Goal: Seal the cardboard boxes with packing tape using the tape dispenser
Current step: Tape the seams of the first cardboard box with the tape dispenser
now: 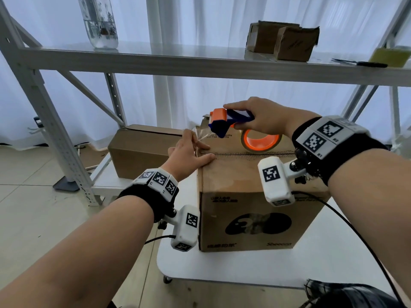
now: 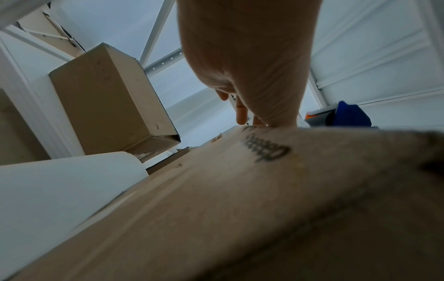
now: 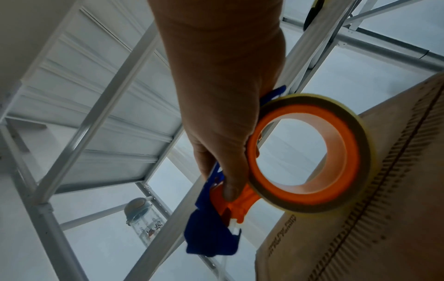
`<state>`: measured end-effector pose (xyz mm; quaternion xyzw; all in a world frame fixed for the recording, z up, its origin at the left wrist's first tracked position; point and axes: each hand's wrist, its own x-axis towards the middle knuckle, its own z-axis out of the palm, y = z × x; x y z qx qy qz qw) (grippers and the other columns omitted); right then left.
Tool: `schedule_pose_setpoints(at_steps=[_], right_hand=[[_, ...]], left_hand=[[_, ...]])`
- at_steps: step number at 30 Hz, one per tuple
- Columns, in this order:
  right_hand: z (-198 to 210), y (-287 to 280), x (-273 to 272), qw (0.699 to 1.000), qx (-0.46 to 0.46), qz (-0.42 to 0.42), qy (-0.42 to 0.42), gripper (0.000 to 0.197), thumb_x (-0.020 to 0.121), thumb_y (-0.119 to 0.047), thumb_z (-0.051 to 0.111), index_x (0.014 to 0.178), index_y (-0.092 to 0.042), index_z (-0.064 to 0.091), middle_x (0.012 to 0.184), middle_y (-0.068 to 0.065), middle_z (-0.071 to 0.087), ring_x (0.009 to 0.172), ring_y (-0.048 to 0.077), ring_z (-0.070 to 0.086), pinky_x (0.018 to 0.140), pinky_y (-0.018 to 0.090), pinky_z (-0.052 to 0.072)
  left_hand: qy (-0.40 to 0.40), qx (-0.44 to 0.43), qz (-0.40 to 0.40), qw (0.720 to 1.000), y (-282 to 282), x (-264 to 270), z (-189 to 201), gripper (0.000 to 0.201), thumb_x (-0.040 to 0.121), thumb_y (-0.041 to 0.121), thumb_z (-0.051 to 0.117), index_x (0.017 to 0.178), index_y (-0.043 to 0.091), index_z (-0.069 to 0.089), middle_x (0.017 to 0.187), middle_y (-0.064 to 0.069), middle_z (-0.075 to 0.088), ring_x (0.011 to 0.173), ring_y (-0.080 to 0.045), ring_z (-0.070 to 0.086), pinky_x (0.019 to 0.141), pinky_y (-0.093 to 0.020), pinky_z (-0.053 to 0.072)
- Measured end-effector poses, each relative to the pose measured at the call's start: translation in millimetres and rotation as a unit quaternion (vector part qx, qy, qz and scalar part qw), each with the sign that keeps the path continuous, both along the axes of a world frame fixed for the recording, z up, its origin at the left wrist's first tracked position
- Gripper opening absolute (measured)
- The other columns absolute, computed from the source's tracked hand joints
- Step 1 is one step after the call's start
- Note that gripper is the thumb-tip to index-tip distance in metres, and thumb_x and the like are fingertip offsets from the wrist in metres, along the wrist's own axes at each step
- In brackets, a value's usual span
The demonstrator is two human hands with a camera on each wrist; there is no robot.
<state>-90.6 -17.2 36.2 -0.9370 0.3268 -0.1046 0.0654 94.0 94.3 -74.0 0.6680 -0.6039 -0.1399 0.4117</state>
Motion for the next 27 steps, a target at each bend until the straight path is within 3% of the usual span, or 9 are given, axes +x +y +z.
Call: schedule_pose_setpoints(at_steps=[4, 6, 9, 10, 12, 15, 18, 21, 27], right_hand=[[-7.3, 3.4, -0.8, 1.0, 0.014, 0.005, 0.021, 0.054, 0.092, -0.033, 0.059, 0.143, -0.037, 0.039, 0.115, -0.002, 0.056, 0.111, 0.023, 0.052, 0.098, 0.044, 0.04], [-14.5, 9.1, 0.8, 0.999, -0.017, -0.021, 0.038, 0.052, 0.094, -0.041, 0.054, 0.142, -0.041, 0.037, 0.103, -0.002, 0.048, 0.108, 0.025, 0.051, 0.094, 0.04, 0.039], [-21.8, 16.2, 3.1, 0.993, -0.086, -0.037, 0.073, 0.061, 0.088, -0.058, 0.052, 0.144, -0.044, 0.032, 0.102, -0.001, 0.043, 0.106, 0.025, 0.049, 0.09, 0.039, 0.038], [-22.5, 16.3, 2.7, 0.993, -0.087, -0.04, 0.073, 0.069, 0.083, -0.064, 0.054, 0.144, -0.042, 0.032, 0.104, -0.001, 0.045, 0.106, 0.024, 0.049, 0.088, 0.038, 0.038], [-21.1, 15.4, 1.0, 0.995, -0.059, -0.054, 0.061, 0.081, 0.074, -0.073, 0.057, 0.142, -0.036, 0.035, 0.111, 0.0, 0.049, 0.105, 0.022, 0.05, 0.088, 0.038, 0.041], [-19.9, 16.3, 3.2, 0.995, -0.032, -0.073, 0.054, 0.076, 0.074, -0.081, 0.046, 0.132, -0.031, 0.043, 0.111, -0.002, 0.056, 0.099, 0.02, 0.054, 0.082, 0.037, 0.042], [-20.7, 18.1, 10.8, 0.992, -0.042, -0.105, 0.047, 0.069, 0.081, -0.081, 0.026, 0.112, -0.024, 0.05, 0.096, -0.003, 0.06, 0.087, 0.02, 0.055, 0.073, 0.035, 0.037], [-22.5, 17.5, 13.6, 0.991, -0.066, -0.111, 0.045, 0.065, 0.082, -0.08, 0.024, 0.094, -0.022, 0.051, 0.084, -0.003, 0.058, 0.077, 0.018, 0.053, 0.067, 0.033, 0.035], [-24.8, 18.5, 16.5, 0.99, -0.104, -0.078, 0.058, 0.068, 0.083, -0.078, 0.024, 0.106, -0.022, 0.054, 0.091, 0.002, 0.059, 0.084, 0.022, 0.053, 0.073, 0.035, 0.039]], left_hand=[[0.028, 0.002, 0.006, 1.0, -0.4, -1.2, -4.8, 0.05, 0.077, 0.042, 0.073, 0.093, 0.023, 0.029, 0.099, 0.019, 0.067, 0.102, -0.011, 0.054, 0.09, -0.039, 0.031], [0.056, 0.001, 0.004, 0.998, -0.3, -0.4, -8.2, 0.054, 0.074, 0.046, 0.074, 0.095, 0.023, 0.03, 0.098, 0.021, 0.067, 0.102, -0.012, 0.056, 0.097, -0.047, 0.037], [0.13, 0.026, -0.013, 0.991, 2.1, 3.1, -4.3, 0.062, 0.061, 0.057, 0.074, 0.095, 0.026, 0.033, 0.106, 0.004, 0.063, 0.103, -0.021, 0.059, 0.093, -0.051, 0.047], [0.165, 0.04, -0.025, 0.985, 2.8, 3.1, 0.1, 0.06, 0.063, 0.058, 0.073, 0.096, 0.025, 0.035, 0.108, -0.003, 0.061, 0.103, -0.023, 0.059, 0.092, -0.048, 0.049], [0.244, 0.052, -0.035, 0.968, 4.5, 1.2, 12.1, 0.044, 0.082, 0.051, 0.063, 0.105, 0.019, 0.043, 0.105, -0.004, 0.061, 0.1, -0.019, 0.058, 0.09, -0.036, 0.048], [0.276, 0.031, 0.013, 0.96, 3.8, 2.4, 26.4, 0.033, 0.099, 0.038, 0.043, 0.108, 0.008, 0.055, 0.096, -0.003, 0.066, 0.082, -0.009, 0.059, 0.069, -0.019, 0.043], [0.264, 0.032, 0.045, 0.963, -0.6, 10.6, 30.3, 0.026, 0.096, 0.031, 0.052, 0.09, 0.008, 0.063, 0.081, -0.001, 0.066, 0.067, -0.008, 0.059, 0.063, -0.02, 0.043], [0.298, 0.052, 0.067, 0.951, -3.8, 16.4, 34.3, 0.021, 0.095, 0.022, 0.056, 0.079, 0.009, 0.059, 0.071, -0.003, 0.064, 0.057, -0.01, 0.058, 0.054, -0.019, 0.044], [0.308, 0.082, 0.1, 0.943, 4.2, 24.8, 39.6, 0.029, 0.097, 0.019, 0.051, 0.069, 0.013, 0.051, 0.057, -0.001, 0.047, 0.044, -0.009, 0.042, 0.037, -0.012, 0.032]])
